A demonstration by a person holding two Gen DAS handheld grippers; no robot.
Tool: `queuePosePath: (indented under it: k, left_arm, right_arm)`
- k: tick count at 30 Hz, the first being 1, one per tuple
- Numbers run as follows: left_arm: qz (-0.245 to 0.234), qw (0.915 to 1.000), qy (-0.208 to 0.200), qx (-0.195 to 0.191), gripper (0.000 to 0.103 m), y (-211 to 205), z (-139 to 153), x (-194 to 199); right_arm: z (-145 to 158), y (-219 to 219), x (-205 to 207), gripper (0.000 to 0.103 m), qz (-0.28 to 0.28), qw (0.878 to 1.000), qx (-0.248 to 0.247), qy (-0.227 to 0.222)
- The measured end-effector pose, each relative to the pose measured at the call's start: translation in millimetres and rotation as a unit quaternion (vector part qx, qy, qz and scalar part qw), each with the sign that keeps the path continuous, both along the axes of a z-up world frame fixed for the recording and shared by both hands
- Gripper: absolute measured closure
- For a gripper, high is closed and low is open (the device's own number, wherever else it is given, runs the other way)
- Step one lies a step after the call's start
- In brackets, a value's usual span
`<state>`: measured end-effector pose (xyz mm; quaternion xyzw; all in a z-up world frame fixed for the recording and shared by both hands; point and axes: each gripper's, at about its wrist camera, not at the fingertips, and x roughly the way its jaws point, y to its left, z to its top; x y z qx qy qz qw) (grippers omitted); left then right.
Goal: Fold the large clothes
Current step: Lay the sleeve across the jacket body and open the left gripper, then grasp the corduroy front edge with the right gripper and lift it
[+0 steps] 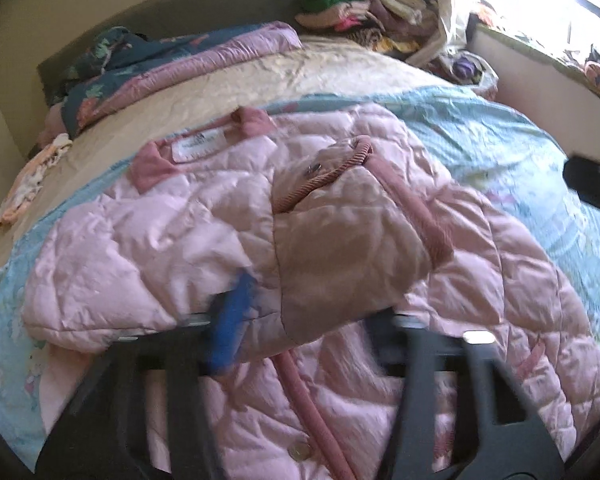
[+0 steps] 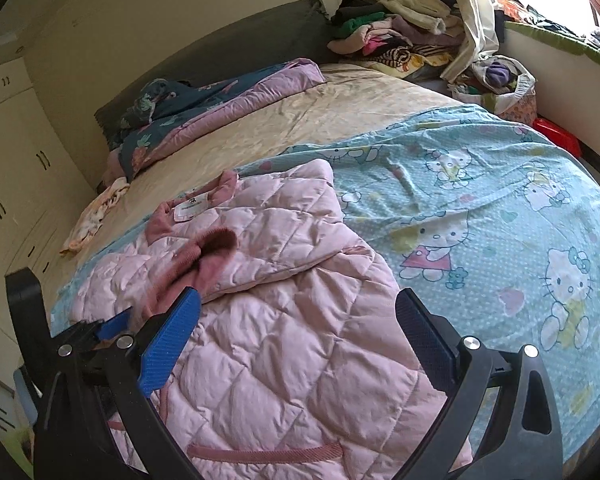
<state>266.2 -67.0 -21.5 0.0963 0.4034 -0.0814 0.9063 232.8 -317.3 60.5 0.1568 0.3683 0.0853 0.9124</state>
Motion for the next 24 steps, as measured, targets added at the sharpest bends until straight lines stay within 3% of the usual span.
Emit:
queuePosePath:
  k: [3,7,10,16,24]
  left_arm:
    - [-0.011,0.9998,0.015,0.01,0.038,-1.8,-5.5,-6.0]
    - [-0.01,0.9986,0.049,-0.015,0.018,11.7,-7.9,-12.4]
    - [-0.001,0.9976,0.054,-0.044,0.011,30.8,-1.9,-16.1]
    - [0.052,0.9966,0.037,-0.053,0.009,75.5,16.5,-15.1]
    - [0.132,0.9882,0.017,-0.075,0.009,143.9,32.1,-12.7]
  right_arm:
    - [-0.3,-0.8,-0.1,0.006,0.0,1.0,0.001,0.001]
    - [-1.1,1.9,-0.2,0.006,0.005,1.0,0.0,0.004]
    - [-2.6,9.8,0.7,0.006,0.015,1.0,0.001,0.008]
    - [-11.5,43.8,4.7,0.006,0.049,0.998,0.001,0.025]
    - [-34.2,91.0,12.7,0.006,0.091,0.994,-0.002,0.058]
